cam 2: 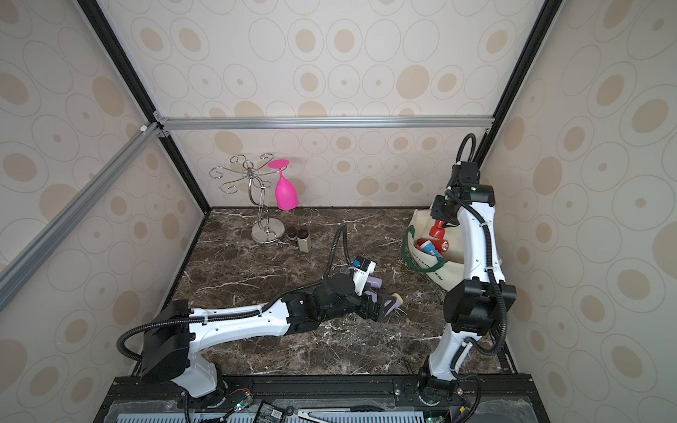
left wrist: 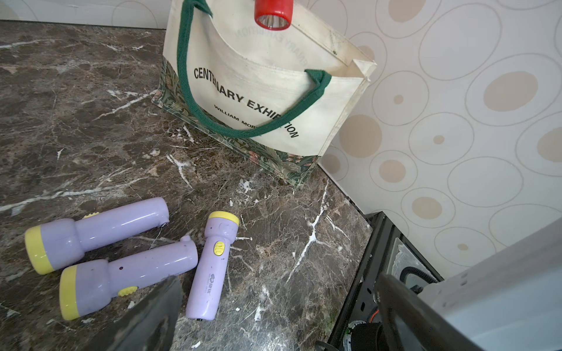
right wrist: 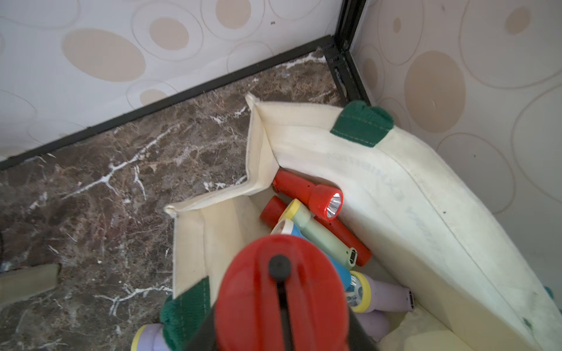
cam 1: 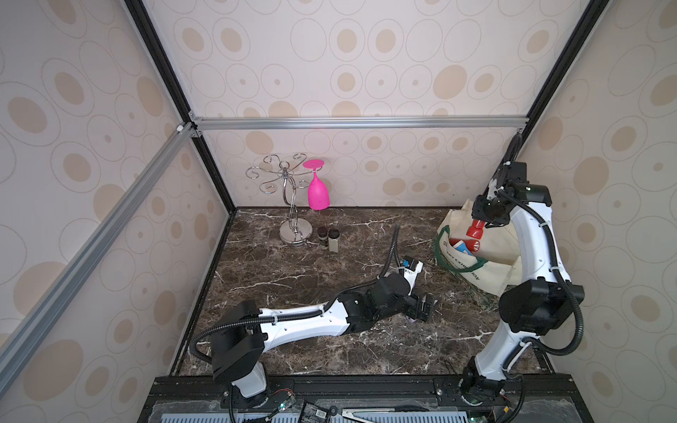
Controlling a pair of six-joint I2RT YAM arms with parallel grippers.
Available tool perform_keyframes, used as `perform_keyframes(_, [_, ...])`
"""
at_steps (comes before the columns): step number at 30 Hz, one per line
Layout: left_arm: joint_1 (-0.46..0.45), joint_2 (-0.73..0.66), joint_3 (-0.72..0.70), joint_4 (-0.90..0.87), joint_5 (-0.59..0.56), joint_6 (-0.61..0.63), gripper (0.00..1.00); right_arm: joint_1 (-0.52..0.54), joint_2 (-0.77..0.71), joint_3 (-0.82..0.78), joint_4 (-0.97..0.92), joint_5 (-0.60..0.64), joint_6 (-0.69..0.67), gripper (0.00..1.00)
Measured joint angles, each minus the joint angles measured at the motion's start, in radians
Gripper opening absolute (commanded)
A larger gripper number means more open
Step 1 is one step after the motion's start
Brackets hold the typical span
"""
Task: Put the flashlights into the tote bags
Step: Place the flashlight in the canvas bag.
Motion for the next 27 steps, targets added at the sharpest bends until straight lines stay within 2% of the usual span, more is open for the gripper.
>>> perform_keyframes(12, [0.000, -0.003, -0.004, -0.008, -0.005, 0.000, 1.00, -0.012, 0.003, -0.190, 0.043, 0.034, -0.032, 0.01])
perform_keyframes(23, [0.000, -0.004, -0.016, -0.014, -0.013, -0.001, 1.00, -0.012, 0.003, -0.224, 0.077, 0.044, -0.034, 0.21])
perform_keyframes(26, [0.000, -0.004, -0.035, -0.014, -0.019, -0.001, 1.00, -0.012, 0.003, -0.225, 0.079, 0.044, -0.033, 0.35])
perform_keyframes(27, [0.000, -0.004, -0.042, -0.015, -0.021, -0.002, 1.00, -0.012, 0.003, -0.225, 0.080, 0.044, -0.032, 0.42])
